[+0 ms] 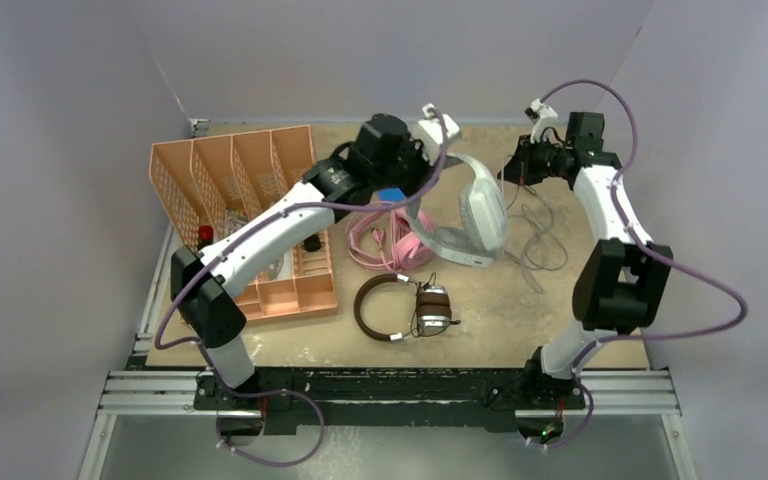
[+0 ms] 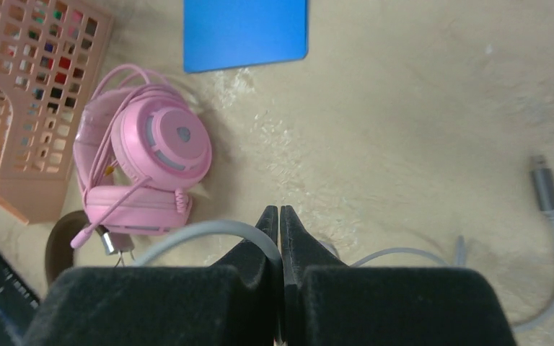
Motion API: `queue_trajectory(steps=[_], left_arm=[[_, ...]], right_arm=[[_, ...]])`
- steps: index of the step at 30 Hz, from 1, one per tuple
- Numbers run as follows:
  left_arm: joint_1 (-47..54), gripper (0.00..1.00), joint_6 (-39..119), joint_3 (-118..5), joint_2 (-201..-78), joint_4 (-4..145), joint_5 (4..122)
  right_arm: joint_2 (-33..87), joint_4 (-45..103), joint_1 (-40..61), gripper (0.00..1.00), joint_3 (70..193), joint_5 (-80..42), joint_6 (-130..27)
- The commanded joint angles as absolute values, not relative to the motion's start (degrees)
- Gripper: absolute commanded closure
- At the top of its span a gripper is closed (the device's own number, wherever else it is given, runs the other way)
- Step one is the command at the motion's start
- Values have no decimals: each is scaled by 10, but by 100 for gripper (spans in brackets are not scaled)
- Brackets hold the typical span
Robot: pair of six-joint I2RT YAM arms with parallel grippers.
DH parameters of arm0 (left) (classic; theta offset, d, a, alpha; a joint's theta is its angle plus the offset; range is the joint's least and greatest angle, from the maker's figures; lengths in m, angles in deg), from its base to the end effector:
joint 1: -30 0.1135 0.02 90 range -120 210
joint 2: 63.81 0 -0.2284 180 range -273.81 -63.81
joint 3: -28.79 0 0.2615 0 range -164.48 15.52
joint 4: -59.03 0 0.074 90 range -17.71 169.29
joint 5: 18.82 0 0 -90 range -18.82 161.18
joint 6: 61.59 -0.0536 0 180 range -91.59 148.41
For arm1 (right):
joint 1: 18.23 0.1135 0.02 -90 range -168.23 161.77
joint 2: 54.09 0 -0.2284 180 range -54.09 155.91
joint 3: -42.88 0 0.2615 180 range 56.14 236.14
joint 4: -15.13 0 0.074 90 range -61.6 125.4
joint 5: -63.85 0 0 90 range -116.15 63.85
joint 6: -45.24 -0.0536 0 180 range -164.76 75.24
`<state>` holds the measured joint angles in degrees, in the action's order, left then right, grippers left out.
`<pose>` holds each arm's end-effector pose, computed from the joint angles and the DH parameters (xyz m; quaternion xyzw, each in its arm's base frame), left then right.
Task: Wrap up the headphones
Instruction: Wrap the headphones cable around the headphones.
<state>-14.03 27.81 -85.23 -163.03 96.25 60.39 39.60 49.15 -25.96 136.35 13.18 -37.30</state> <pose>0.2997 -0.3036 0.3574 0.3625 0.7456 -0.2775 0.4855 0.3927 -0.0190 0.2755 -0.1554 0.8327 0.2366 0.4758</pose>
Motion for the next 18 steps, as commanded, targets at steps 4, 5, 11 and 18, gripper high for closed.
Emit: queue_trajectory(steps=[4,5,11,18], left_arm=[[-257,100,77,-858,-1662,976,818],[-262,100,75,-859,-1671,977,838],[-280,100,87,-835,-1711,932,976],[-271,100,229,-821,-1710,897,1091]], right_arm=[[467,681,-250,100,1529,219,-315],[468,685,-248,100,1538,223,-319],[449,693,-248,100,1583,219,-381],[403,694,-248,100,1578,191,-441]])
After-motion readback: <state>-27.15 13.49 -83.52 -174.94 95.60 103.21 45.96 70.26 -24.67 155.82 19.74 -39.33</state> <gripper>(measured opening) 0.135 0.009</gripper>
